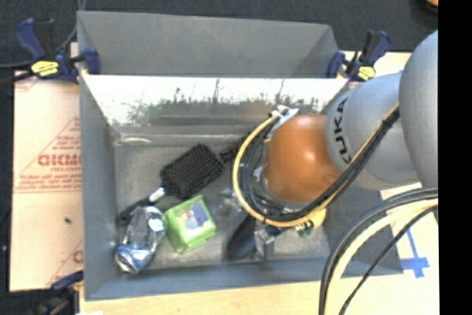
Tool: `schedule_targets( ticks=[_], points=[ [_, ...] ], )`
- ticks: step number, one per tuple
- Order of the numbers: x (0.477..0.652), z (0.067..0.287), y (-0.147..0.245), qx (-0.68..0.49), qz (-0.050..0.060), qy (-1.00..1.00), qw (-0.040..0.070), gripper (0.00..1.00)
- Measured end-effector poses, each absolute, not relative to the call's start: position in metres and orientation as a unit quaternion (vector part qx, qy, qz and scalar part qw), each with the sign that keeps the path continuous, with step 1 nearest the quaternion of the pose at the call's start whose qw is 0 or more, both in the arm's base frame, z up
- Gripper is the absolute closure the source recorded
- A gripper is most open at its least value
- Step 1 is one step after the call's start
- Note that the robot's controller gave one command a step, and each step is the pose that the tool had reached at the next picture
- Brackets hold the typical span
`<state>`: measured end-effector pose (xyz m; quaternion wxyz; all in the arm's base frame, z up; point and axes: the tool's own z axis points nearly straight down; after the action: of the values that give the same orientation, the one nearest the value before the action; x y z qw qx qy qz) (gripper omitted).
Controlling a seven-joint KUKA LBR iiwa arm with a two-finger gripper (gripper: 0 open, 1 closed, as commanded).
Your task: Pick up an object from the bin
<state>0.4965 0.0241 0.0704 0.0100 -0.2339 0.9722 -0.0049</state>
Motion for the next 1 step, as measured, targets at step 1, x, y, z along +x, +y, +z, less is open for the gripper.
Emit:
schedule_targets(
  ticks=[1],
  points=[
    [0.4832,0.0726,0.042,-0.319,-0.003,0.948,0.011,1.0]
  ],
)
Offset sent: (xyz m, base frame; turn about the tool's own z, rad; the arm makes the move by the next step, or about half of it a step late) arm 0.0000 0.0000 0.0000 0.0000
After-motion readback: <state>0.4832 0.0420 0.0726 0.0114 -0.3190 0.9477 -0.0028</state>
